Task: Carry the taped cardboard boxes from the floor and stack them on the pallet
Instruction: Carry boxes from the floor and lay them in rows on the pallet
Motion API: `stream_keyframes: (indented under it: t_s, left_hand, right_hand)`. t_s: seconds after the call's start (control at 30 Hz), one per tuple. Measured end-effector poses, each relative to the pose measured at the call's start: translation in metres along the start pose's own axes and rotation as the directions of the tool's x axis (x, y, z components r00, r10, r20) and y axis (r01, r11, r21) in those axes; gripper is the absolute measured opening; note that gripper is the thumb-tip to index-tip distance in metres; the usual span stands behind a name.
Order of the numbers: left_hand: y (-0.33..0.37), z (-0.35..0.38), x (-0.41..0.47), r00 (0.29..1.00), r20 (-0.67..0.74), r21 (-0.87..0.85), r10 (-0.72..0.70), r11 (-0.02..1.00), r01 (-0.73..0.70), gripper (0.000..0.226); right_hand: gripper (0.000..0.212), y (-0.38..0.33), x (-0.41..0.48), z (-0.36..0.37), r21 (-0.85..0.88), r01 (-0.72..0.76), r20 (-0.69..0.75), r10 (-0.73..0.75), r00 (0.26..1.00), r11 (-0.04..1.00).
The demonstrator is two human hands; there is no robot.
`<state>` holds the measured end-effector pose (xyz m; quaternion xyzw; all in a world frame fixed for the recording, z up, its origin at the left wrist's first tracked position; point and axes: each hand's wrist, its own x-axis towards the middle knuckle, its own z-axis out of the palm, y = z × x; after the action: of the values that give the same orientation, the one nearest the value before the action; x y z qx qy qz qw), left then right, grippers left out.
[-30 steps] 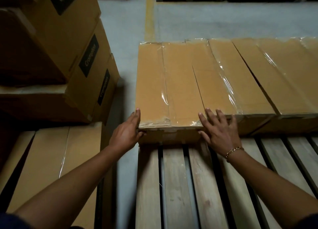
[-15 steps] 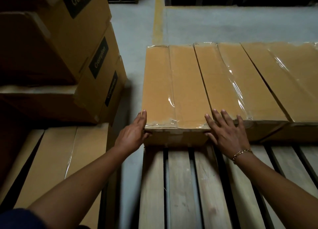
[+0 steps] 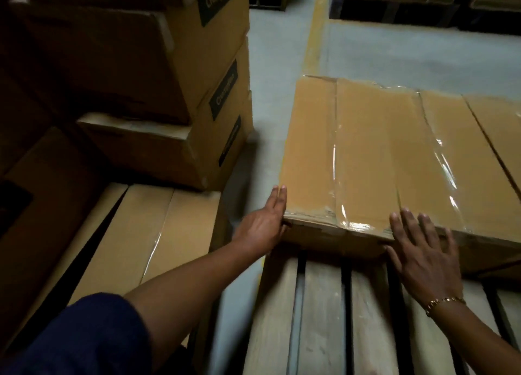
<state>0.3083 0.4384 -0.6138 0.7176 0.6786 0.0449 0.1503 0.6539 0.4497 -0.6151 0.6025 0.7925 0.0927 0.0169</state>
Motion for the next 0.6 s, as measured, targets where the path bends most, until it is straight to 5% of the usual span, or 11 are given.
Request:
stream_keyframes:
  t_s: [0.3, 0.6]
  left_hand:
    - [-0.006, -0.011, 0.013, 0.997, 0.001, -0.089, -0.075, 0.993, 0.074, 0.088]
    - [-0.013, -0.002, 0.025, 0.995, 0.083, -0.281, -0.062, 0.956, 0.083, 0.113]
  right_hand:
    - [0.074, -0.002, 0.033, 0.020, 0.031, -0.048, 0.066, 0.046, 0.997, 0.998]
    - [0.059, -0.016, 0.040, 0.007, 0.031, -0.111, -0.072, 0.113, 0.991, 0.993]
